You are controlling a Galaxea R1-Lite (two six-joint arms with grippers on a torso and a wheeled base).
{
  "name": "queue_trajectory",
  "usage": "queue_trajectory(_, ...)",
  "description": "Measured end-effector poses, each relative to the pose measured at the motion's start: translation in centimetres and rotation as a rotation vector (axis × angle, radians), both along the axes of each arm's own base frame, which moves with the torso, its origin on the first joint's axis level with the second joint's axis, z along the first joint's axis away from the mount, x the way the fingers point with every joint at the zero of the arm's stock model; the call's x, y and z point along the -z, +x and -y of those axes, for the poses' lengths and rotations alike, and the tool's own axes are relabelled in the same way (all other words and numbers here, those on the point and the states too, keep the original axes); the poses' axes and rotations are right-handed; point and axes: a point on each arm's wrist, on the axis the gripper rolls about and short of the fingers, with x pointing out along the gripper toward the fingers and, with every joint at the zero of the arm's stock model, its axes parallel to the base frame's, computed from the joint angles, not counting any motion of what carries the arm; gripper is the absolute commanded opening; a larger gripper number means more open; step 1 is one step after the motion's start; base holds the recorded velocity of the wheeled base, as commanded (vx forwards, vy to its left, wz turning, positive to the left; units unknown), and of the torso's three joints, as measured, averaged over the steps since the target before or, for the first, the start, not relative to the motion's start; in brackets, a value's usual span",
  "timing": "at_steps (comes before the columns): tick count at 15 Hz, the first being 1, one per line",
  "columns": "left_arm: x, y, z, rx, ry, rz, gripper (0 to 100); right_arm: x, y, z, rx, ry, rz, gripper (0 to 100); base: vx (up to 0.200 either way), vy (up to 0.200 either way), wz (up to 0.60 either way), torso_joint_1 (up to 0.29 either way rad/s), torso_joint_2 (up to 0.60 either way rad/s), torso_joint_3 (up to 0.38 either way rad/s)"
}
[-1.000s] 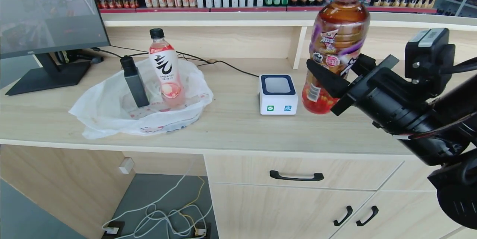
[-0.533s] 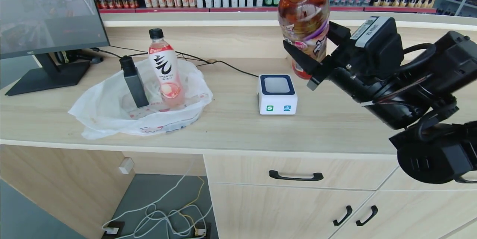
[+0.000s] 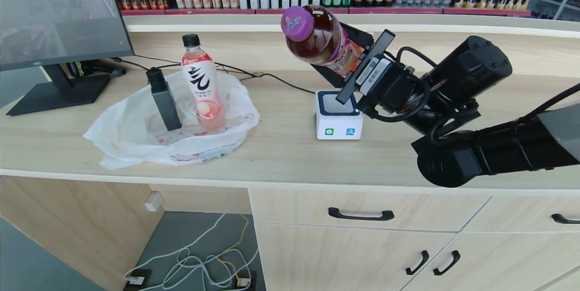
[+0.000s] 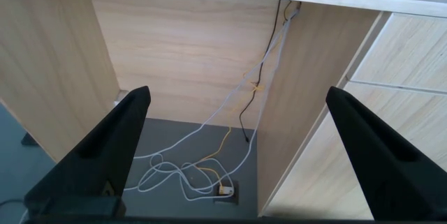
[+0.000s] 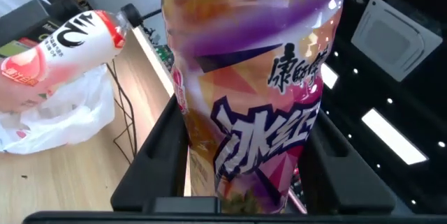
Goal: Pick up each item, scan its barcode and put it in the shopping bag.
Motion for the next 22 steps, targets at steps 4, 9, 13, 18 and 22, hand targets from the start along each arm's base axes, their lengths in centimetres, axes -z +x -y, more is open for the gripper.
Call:
queue_trajectory(4, 0.0, 0.0, 0.0, 0.000, 0.000, 0.000, 100, 2.1, 1.9, 0.1, -0.020, -0.076, 0.017, 0, 0.000, 0.000, 0.00, 0.000, 0.00, 0.000)
queue_trajectory(9, 0.0, 0.0, 0.0, 0.000, 0.000, 0.000, 100, 4.9, 4.1, 1.0, -0.041, -0.161, 0.004, 0, 0.000, 0.000, 0.00, 0.000, 0.00, 0.000)
queue_trajectory(13, 0.0, 0.0, 0.0, 0.000, 0.000, 0.000, 100, 5.5, 4.7, 1.8, -0.031, -0.186, 0.017, 0, 0.000, 0.000, 0.00, 0.000, 0.00, 0.000)
queue_trajectory(18, 0.0, 0.0, 0.0, -0.001, 0.002, 0.000, 100, 5.8, 4.8, 1.8, -0.032, -0.196, 0.021, 0, 0.000, 0.000, 0.00, 0.000, 0.00, 0.000)
queue_trajectory(22, 0.0, 0.0, 0.0, 0.001, 0.002, 0.000, 100, 5.8, 4.7, 1.8, -0.037, -0.199, 0.022, 0, 0.000, 0.000, 0.00, 0.000, 0.00, 0.000)
